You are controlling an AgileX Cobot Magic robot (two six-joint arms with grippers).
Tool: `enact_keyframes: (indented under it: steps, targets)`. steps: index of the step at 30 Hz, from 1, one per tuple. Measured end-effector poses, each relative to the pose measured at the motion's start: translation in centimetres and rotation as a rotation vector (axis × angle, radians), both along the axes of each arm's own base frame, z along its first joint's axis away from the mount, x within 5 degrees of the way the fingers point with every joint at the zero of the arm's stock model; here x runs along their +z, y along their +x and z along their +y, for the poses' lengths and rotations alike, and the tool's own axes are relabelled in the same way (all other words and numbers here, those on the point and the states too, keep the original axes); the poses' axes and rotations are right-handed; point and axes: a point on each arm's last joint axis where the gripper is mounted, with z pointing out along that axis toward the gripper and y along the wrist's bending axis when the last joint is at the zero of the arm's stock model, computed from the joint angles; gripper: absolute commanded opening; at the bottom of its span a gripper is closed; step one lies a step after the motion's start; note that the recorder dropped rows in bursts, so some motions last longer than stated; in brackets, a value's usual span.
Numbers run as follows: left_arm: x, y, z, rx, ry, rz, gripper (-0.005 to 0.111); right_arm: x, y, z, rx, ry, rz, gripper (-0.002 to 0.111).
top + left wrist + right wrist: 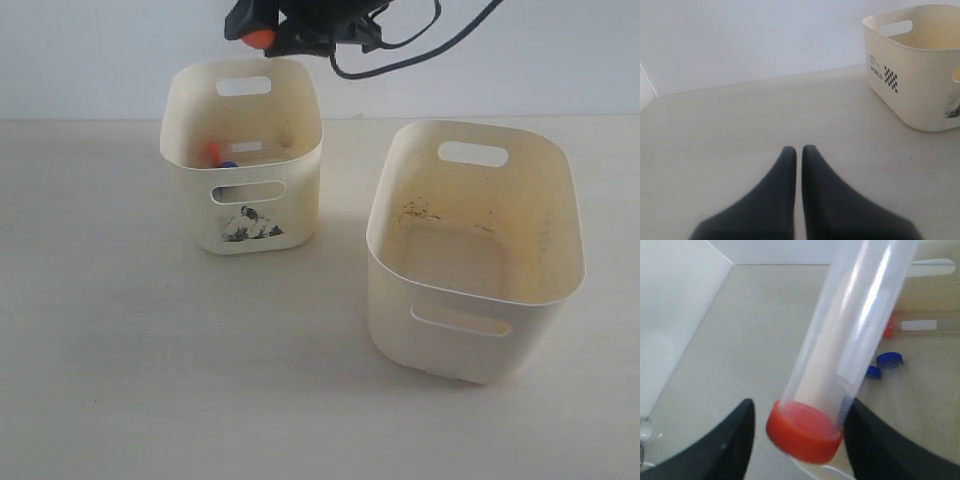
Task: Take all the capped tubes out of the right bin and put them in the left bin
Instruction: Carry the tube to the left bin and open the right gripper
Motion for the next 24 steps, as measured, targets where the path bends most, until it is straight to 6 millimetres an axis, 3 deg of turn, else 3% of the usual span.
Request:
enact_keyframes:
  steps: [1,3,4,6,10,11,12,14,17,20,24]
  targets:
    - [0.0,0.0,0.0,0.000,0.000,0.000,0.004,-0.3,0.2,0.0,-0.006,-0.001,0.001,0.050]
    - [0.0,0.0,0.0,0.000,0.000,0.000,0.004,-0.5,0.4,0.0,-0.018,0.003,0.002,0.012]
    - [0.0,0.0,0.0,0.000,0.000,0.000,0.004,-0.5,0.4,0.0,-0.019,0.005,0.004,0.003]
    - [0.0,0.0,0.0,0.000,0.000,0.000,0.004,0.1,0.0,0.0,-0.016,0.013,0.008,0.002]
    - [0.0,0.0,0.0,0.000,0.000,0.000,0.004,4.1,-2.5,-1.3,0.050,-0.103,-0.098,0.003]
    - [0.0,0.0,0.0,0.000,0.000,0.000,0.004,6.1,-4.1,-2.2,0.085,-0.191,-0.150,0.002]
    - [0.0,0.0,0.0,0.000,0.000,0.000,0.004,6.8,-4.9,-2.6,0.101,-0.231,-0.165,0.002]
    - [0.0,0.0,0.0,0.000,0.000,0.000,0.004,9.5,-8.2,-4.5,0.165,-0.381,-0.185,0.002]
    - [0.0,0.0,0.0,0.000,0.000,0.000,0.004,12.0,-11.8,-6.0,0.213,-0.444,-0.179,0.002]
    - [0.0,0.0,0.0,0.000,0.000,0.000,0.004,13.8,-13.5,-6.8,0.203,-0.437,-0.226,0.002]
    - [0.0,0.0,0.0,0.000,0.000,0.000,0.004,14.5,-14.2,-7.0,0.198,-0.431,-0.246,0.002]
